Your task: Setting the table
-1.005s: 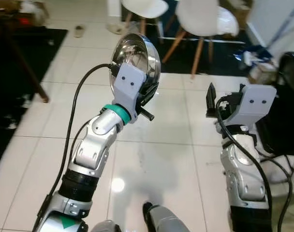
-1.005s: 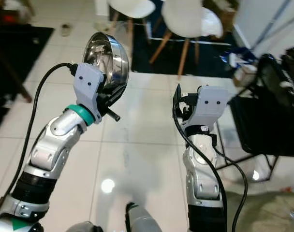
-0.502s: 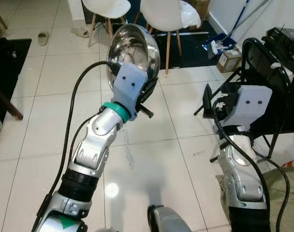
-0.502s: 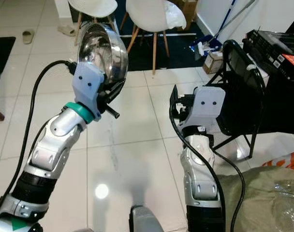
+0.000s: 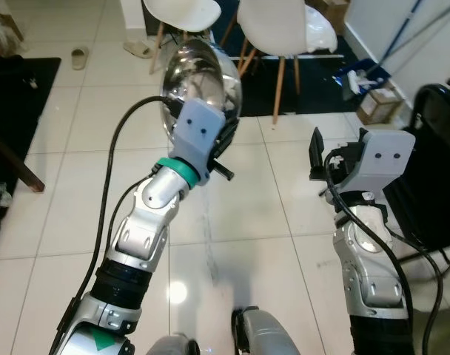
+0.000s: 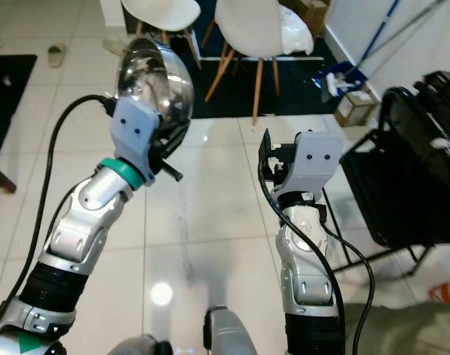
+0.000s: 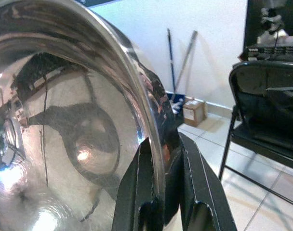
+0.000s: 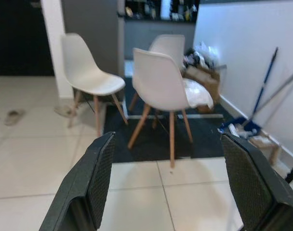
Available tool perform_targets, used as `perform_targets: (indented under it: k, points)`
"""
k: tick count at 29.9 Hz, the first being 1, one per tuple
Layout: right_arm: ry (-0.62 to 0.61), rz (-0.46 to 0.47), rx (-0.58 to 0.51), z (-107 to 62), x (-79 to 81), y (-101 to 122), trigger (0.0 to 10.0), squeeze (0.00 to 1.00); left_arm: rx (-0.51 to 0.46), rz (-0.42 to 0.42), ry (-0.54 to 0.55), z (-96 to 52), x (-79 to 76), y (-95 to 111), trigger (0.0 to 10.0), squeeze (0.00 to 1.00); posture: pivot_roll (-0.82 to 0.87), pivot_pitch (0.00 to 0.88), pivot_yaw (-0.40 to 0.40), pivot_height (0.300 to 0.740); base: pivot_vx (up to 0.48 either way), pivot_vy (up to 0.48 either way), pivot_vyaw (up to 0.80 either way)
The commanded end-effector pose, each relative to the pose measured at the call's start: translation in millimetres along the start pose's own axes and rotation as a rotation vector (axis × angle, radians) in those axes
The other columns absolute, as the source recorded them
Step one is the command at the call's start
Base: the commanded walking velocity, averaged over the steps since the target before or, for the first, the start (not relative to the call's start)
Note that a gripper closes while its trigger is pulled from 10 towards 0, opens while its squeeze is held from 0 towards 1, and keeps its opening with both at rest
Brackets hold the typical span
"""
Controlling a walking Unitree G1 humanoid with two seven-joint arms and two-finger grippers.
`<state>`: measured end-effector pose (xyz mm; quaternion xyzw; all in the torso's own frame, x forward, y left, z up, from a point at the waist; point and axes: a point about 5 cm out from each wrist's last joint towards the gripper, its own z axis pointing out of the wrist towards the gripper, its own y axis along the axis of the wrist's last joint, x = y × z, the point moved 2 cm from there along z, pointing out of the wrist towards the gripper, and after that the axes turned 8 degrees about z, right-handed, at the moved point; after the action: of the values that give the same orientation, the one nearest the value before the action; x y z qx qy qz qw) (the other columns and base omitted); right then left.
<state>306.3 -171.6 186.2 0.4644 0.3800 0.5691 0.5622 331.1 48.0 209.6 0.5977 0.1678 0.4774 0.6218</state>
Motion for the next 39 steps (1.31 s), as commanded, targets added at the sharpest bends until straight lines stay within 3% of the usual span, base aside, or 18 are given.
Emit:
perform_targets:
  k: [1,20,24,26,28,31,36,37,39]
  points:
    - [-0.010,-0.005,0.001,-1.0,-2.2,0,10.0,0.00,-0.027,0.018,-0.001,0.4,-0.7,5,10.0,0.00,-0.07,0.028,0.036,0.740,0.480,0.000,0.00]
    - [-0.016,-0.004,0.008,-3.3,-2.3,-2,10.0,0.00,-0.014,0.022,0.012,-0.4,1.1,2,10.0,0.00,-0.07,0.040,0.042,0.740,0.480,0.000,0.00]
    - [0.002,0.001,0.017,-0.7,0.3,-4,10.0,0.00,0.078,0.078,0.164,-18.7,28.8,-17,10.0,0.00,-0.03,0.041,0.006,0.740,0.480,0.000,0.00]
    - [0.002,0.001,0.017,-0.7,0.3,-4,10.0,0.00,0.078,0.078,0.164,-18.7,28.8,-17,10.0,0.00,-0.03,0.041,0.006,0.740,0.480,0.000,0.00]
    - [0.044,0.010,0.024,6.1,7.3,-6,10.0,0.00,0.117,0.112,0.245,-33.5,44.3,-23,10.0,0.00,0.01,0.046,-0.030,0.740,0.480,0.000,0.00]
    - [0.089,0.024,0.025,13.0,17.2,-6,10.0,0.00,0.130,0.137,0.299,-43.7,54.0,-23,10.0,0.00,0.04,0.049,-0.049,0.740,0.480,0.000,0.00]
    - [0.107,0.031,0.025,15.8,21.6,-6,10.0,0.00,0.135,0.147,0.322,-47.5,57.6,-22,10.0,0.00,0.06,0.048,-0.063,0.740,0.480,0.000,0.00]
    - [0.143,0.052,0.027,22.1,32.9,-7,10.0,0.00,0.154,0.170,0.387,-58.7,66.6,-24,10.0,0.00,0.09,0.039,-0.089,0.740,0.480,0.000,0.00]
    - [0.156,0.060,0.028,24.9,37.2,-7,10.0,0.00,0.160,0.179,0.414,-63.2,70.0,-25,10.0,0.00,0.11,0.036,-0.100,0.740,0.480,0.000,0.00]
